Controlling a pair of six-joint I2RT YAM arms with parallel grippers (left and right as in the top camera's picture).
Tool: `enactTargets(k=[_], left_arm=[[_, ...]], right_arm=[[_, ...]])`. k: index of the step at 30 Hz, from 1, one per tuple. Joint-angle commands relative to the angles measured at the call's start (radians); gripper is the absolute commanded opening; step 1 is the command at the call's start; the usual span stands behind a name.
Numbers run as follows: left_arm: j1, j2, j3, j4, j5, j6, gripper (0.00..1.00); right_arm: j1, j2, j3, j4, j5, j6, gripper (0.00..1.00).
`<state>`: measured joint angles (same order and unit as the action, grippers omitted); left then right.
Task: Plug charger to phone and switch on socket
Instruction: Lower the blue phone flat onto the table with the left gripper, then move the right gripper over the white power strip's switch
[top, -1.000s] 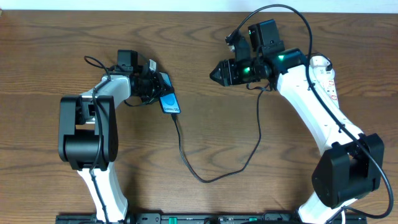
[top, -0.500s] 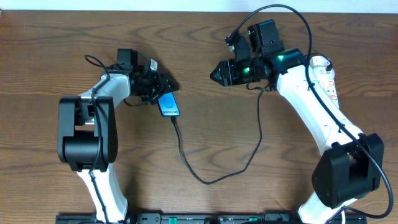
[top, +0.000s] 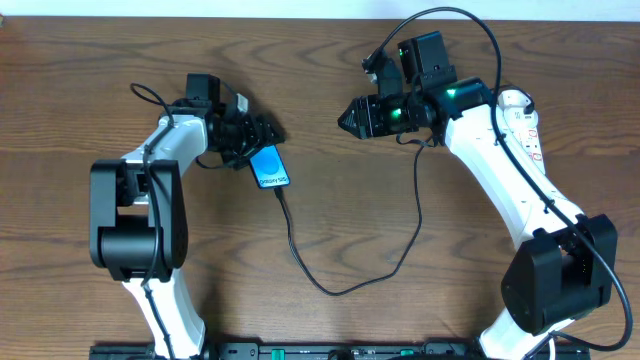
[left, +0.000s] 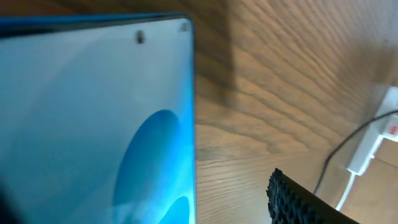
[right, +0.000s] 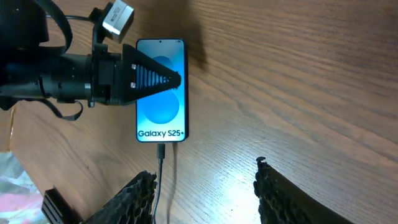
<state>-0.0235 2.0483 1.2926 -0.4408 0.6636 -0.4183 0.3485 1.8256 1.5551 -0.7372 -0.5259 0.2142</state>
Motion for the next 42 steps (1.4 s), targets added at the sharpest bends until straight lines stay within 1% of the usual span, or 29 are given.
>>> enactTargets(k=[1, 7, 11, 18, 30, 36, 37, 42], left_arm=[[0.005, 0.042, -0.028, -0.046, -0.223, 0.007, 0.71], [0.005, 0.011, -0.028, -0.079, -0.311, 0.002, 0.72], [0.005, -0.008, -0.028, -0.094, -0.345, 0.002, 0.71], [0.011, -0.048, -0.027, -0.117, -0.352, 0.002, 0.71], [0.041, -0.339, -0.027, -0.148, -0.351, 0.002, 0.71], [0.041, -0.496, -0.027, -0.196, -0.352, 0.003, 0.72], [0.041, -0.514, -0.027, -0.205, -0.352, 0.003, 0.98], [0.041, -0.562, -0.027, -0.210, -0.352, 0.003, 0.98]], right_arm=[[0.007, -0.007, 0.012, -0.003, 0.000, -0.021, 0.51], [0.007, -0.007, 0.012, -0.005, 0.000, -0.022, 0.52], [0.007, -0.007, 0.012, -0.008, 0.000, -0.028, 0.52], [0.006, -0.007, 0.012, -0.024, 0.000, -0.029, 0.52], [0.002, -0.007, 0.012, -0.024, 0.000, -0.041, 0.52], [-0.054, -0.016, 0.012, -0.051, 0.000, -0.039, 0.49], [-0.073, -0.023, 0.012, -0.060, 0.000, -0.039, 0.48], [-0.196, -0.068, 0.012, -0.134, 0.024, -0.055, 0.48]])
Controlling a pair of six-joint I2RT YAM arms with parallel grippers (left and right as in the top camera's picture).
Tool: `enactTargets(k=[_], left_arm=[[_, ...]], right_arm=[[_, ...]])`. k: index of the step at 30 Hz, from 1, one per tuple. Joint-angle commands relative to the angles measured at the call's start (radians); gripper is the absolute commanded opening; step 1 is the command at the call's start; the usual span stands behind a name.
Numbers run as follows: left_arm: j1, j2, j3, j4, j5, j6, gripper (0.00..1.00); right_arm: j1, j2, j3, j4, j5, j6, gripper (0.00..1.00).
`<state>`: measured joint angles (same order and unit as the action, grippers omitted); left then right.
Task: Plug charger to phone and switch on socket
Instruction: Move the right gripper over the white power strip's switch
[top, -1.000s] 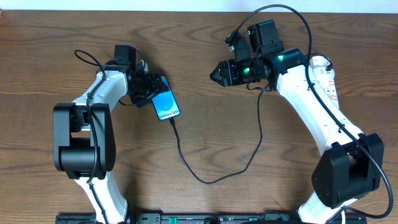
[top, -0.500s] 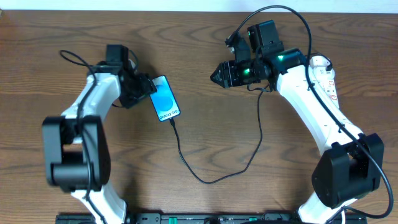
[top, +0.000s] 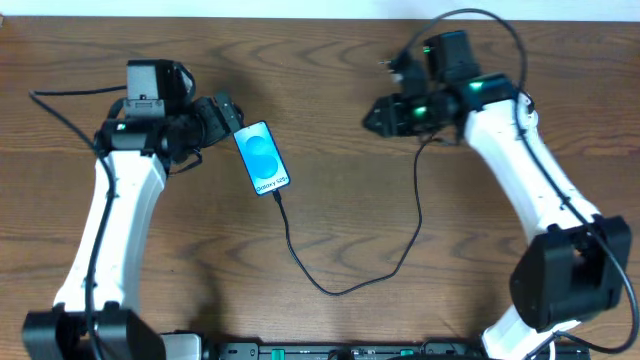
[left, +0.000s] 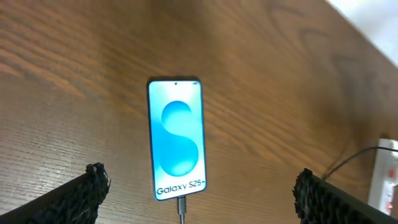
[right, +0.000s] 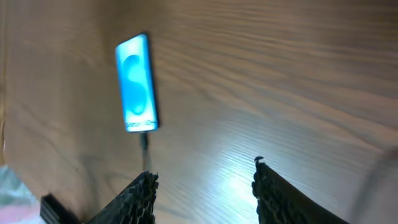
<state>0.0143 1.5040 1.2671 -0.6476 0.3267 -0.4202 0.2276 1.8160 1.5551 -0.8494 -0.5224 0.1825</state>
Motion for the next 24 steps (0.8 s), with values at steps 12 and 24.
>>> enactTargets(k=[12, 24], left_arm=[[0.003, -0.015, -0.002, -0.003, -0.015, 0.005, 0.98], [0.003, -0.015, -0.002, -0.003, -0.015, 0.005, 0.98]], right_arm=[[-0.450, -0.061, 0.012, -0.010, 0.108, -0.058, 0.40], [-0.662, 0.020, 0.012, 0.079, 0.046, -0.076, 0.03]])
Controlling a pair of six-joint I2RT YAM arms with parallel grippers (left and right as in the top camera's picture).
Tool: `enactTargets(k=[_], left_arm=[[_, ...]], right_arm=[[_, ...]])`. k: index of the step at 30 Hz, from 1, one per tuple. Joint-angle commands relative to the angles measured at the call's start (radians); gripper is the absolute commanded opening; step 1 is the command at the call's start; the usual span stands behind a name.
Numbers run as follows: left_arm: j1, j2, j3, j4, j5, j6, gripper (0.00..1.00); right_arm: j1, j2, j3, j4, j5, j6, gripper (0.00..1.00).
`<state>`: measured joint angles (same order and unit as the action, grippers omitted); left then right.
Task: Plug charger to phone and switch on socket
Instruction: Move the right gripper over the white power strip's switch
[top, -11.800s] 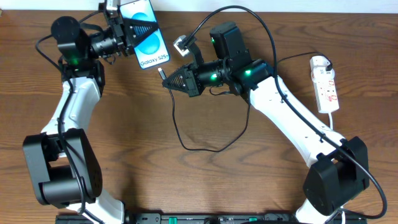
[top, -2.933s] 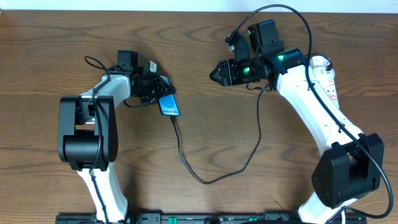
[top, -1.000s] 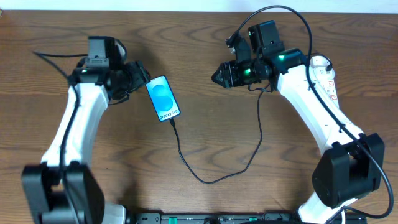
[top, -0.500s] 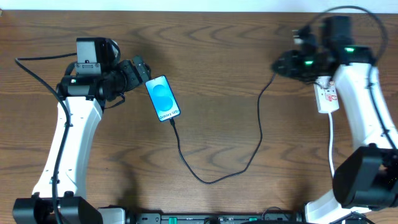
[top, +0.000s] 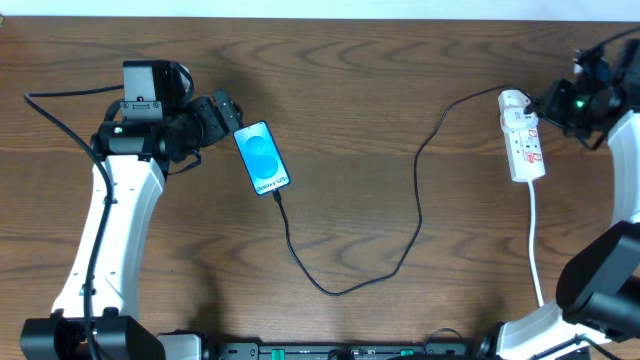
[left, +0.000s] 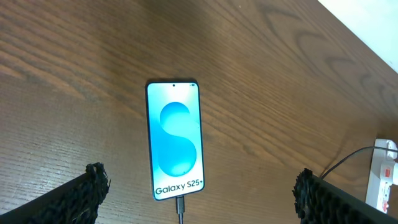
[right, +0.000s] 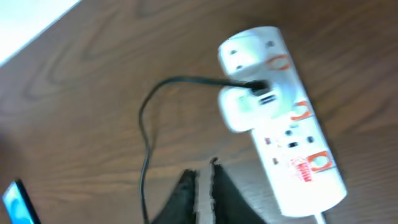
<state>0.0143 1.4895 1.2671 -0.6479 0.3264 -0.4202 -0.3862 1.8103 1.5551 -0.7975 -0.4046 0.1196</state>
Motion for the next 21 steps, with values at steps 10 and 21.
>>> enactTargets(k=[10, 21], left_arm=[[0.003, -0.001, -0.002, -0.003, -0.014, 0.005, 0.98], [0.003, -0.001, -0.002, -0.003, -0.014, 0.005, 0.98]], right_arm=[[-0.118, 0.093, 0.012, 0.128, -0.126, 0.051, 0.01], [-0.132, 0.245, 0.012, 0.154, -0.124, 0.066, 0.01]])
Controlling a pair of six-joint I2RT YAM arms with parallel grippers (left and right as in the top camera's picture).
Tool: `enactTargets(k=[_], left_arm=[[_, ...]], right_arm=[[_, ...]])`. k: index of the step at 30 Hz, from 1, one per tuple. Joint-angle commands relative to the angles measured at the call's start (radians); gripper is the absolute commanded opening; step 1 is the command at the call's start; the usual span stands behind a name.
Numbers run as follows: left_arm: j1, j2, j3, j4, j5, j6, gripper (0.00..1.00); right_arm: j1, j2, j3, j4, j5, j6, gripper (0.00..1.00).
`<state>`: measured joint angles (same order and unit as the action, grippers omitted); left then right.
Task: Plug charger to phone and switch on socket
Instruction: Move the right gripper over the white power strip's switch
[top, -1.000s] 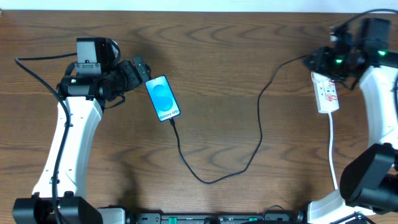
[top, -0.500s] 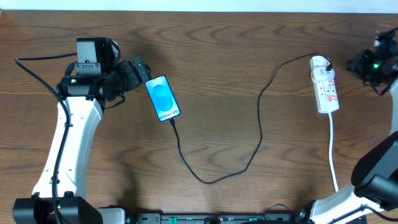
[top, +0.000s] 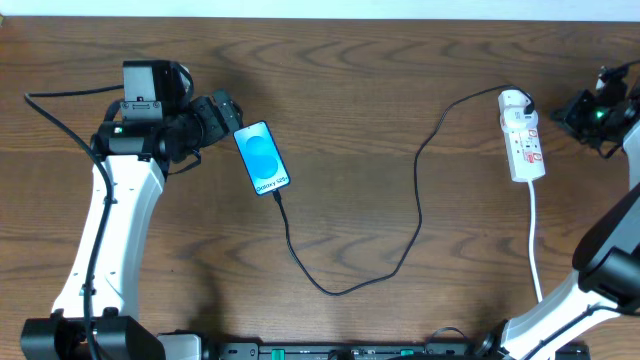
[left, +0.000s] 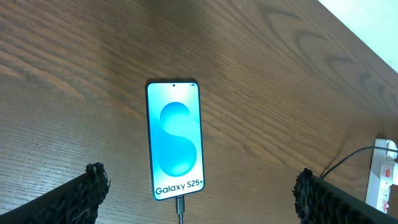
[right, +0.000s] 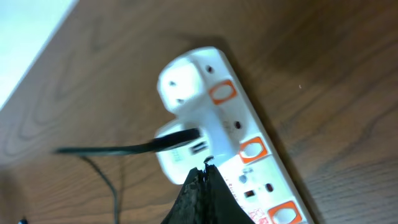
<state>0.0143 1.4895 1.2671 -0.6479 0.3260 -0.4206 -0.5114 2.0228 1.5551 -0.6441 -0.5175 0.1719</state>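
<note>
A phone (top: 262, 158) with a lit blue screen lies face up on the wooden table, also seen in the left wrist view as the phone (left: 176, 139). A black cable (top: 415, 215) is plugged into its lower end and runs to a white charger (right: 180, 152) in a white power strip (top: 521, 148) with orange switches (right: 251, 150). My left gripper (left: 199, 196) is open, hanging above the phone's near end. My right gripper (right: 205, 177) is shut and empty, its tip just over the strip beside the charger.
The strip's own white lead (top: 535, 240) runs toward the table's front edge. The table's far edge (right: 31, 56) lies close behind the strip. The black cable loops across the middle of the table.
My right gripper has come closer to the power strip; its shut tip is now over the strip beside the charger. The left arm and phone have not moved.
At first my left gripper held the plugged-in phone, and the right gripper stood open near the table's middle. Then the phone lay free with my left gripper open above it. Later the right gripper was shut near the power strip, and now it is over it.
</note>
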Motion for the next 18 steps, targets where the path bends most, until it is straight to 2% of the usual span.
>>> enactTargets(k=[1, 10, 18], left_arm=[[0.003, -0.001, -0.002, -0.003, -0.014, 0.005, 0.98], [0.003, -0.001, -0.002, -0.003, -0.014, 0.005, 0.98], [0.003, -0.001, -0.002, -0.003, -0.014, 0.005, 0.98]], right_arm=[[-0.008, 0.040, 0.012, -0.002, -0.008, 0.010, 0.01], [-0.026, 0.094, 0.012, 0.002, 0.052, -0.023, 0.01], [-0.023, 0.127, 0.012, 0.018, 0.025, -0.085, 0.01]])
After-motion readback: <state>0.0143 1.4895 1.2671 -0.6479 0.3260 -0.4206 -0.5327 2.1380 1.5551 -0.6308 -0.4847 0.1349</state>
